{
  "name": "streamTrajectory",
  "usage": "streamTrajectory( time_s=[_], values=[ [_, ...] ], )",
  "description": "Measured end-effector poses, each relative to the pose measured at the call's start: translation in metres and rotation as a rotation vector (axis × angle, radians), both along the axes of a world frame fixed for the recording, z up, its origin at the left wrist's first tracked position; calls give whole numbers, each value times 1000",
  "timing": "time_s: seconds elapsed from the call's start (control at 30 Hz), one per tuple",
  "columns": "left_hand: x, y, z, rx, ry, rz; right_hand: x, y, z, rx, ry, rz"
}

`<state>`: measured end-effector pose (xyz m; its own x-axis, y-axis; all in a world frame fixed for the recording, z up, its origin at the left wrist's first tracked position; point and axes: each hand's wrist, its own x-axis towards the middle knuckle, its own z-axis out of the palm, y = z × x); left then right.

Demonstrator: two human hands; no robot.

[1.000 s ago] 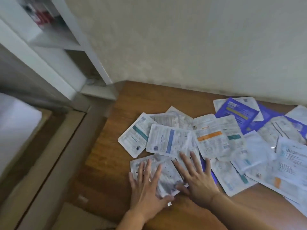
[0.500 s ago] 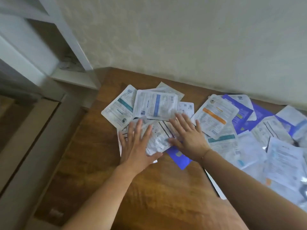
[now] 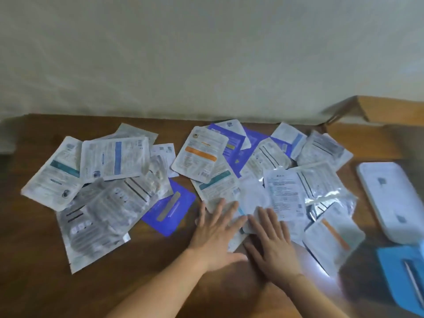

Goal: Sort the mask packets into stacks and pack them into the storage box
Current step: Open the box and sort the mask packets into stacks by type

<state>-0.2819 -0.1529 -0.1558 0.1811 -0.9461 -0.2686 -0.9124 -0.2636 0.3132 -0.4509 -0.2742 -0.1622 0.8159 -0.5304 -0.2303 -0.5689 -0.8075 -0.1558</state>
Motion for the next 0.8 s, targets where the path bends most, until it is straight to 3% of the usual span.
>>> streamTrajectory(
  time_s=[0.13, 0.37, 0.47, 0.57, 0.67, 0.8],
  values=[
    [6, -5, -16, -2, -162, 61, -22, -2, 2, -46, -43, 52],
    [39, -29, -6, 95, -218, 187, -57, -17, 3, -52, -271, 162],
    [17, -35, 1, -16, -216, 252, -45, -49, 19, -105, -368, -131],
    [-28, -38, 7, -215, -113, 301, -25, -79, 36, -41, -180, -468],
    [-75, -46, 7, -313, 7, 351, -15, -87, 35, 44, -29, -482],
    [-109, -56, 5, -159, -18, 386, -19, -91, 29, 229, -98, -589]
  ],
)
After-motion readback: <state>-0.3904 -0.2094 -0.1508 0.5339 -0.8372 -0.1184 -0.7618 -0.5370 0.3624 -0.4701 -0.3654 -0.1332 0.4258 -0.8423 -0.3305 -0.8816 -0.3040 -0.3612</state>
